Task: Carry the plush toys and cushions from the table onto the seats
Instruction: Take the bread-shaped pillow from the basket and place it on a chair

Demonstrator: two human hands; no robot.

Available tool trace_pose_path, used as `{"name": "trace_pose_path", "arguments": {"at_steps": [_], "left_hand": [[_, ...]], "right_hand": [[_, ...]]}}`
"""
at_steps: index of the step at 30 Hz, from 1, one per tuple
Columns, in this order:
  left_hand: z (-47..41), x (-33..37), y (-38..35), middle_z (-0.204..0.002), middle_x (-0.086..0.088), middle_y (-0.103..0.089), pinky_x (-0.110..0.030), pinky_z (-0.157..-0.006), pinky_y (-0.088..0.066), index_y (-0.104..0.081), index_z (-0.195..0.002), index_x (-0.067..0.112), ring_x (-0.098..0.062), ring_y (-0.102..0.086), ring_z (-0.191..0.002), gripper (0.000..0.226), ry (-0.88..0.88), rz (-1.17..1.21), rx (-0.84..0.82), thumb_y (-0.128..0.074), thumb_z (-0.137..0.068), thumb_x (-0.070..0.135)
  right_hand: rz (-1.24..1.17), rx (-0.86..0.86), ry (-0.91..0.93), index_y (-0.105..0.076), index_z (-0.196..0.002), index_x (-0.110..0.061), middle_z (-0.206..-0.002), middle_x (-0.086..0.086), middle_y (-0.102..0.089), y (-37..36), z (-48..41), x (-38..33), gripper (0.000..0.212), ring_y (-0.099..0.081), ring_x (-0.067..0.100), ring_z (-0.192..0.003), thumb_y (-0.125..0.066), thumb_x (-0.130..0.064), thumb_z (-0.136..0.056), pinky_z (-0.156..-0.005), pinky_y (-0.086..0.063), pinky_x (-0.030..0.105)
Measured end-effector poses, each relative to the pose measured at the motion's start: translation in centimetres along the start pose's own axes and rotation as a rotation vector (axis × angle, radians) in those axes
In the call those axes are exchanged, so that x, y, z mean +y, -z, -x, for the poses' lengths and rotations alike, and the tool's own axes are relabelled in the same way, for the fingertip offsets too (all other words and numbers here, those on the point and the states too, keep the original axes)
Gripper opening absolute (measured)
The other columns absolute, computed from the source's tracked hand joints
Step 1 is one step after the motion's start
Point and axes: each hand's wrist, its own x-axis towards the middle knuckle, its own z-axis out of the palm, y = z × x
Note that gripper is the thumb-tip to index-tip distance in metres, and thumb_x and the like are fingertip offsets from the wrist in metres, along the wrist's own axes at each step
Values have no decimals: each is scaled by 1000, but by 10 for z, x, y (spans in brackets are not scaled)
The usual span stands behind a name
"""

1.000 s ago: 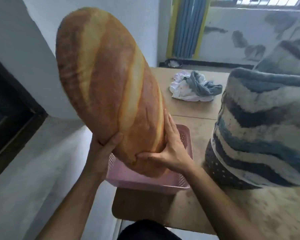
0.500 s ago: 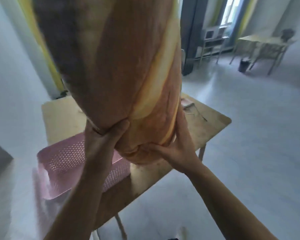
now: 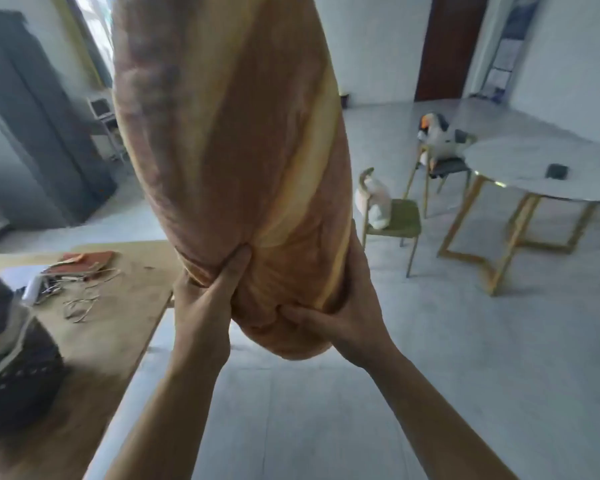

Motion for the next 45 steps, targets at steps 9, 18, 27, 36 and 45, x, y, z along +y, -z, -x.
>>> {"name": "trace_pose_path", "arguments": {"at_steps": [9, 18, 27, 36, 45], "left_hand": [[30, -100, -269, -98, 7, -81, -18, -80, -57, -82, -87, 26, -10, -75, -100, 32, 169, 104, -255, -82, -58, 41], [-17, -203, -455, -104, 2, -80, -20, -82, -57, -75, -101, 17, -14, -73, -107, 40, 337, 119, -361, -91, -68, 32], [-94, -294, -702, -110, 8, -79, -16, -84, -55, -70, -111, 19, -7, -72, -109, 37, 437, 228, -678, -74, -75, 25], [-61, -363, -952, -116, 4, -78, -33, -98, -52, -70, -112, 22, -12, -71, -113, 36, 635, 210, -992, -74, -78, 32], [-7, -449, -1218, -103, 9, -80, -31, -92, -54, -70, -104, 22, -6, -74, -100, 37, 755, 60, -1017, -74, -71, 39]], "right_hand": [[186, 255, -147, -14, -158, -48, -161, -19, -32, 254, -27, 98, 132, -37, 13, -147, -92, -66, -53, -115, -41, 49], [223, 383, -236, -20, -159, -42, -163, -14, -33, 396, -103, 195, 124, -35, 15, -150, -91, -63, -59, -118, -37, 50], [342, 621, -318, -22, -159, -42, -162, -21, -33, 564, -223, 278, 125, -34, 5, -149, -93, -59, -58, -120, -35, 47], [531, 1007, -486, -13, -157, -52, -163, -27, -25, 755, -246, 354, 129, -28, 3, -150, -83, -76, -51, -120, -35, 48], [584, 1082, -625, -6, -153, -59, -164, -27, -18, 1000, -284, 454, 125, -28, 5, -149, -68, -93, -50, -119, -36, 51]]}}
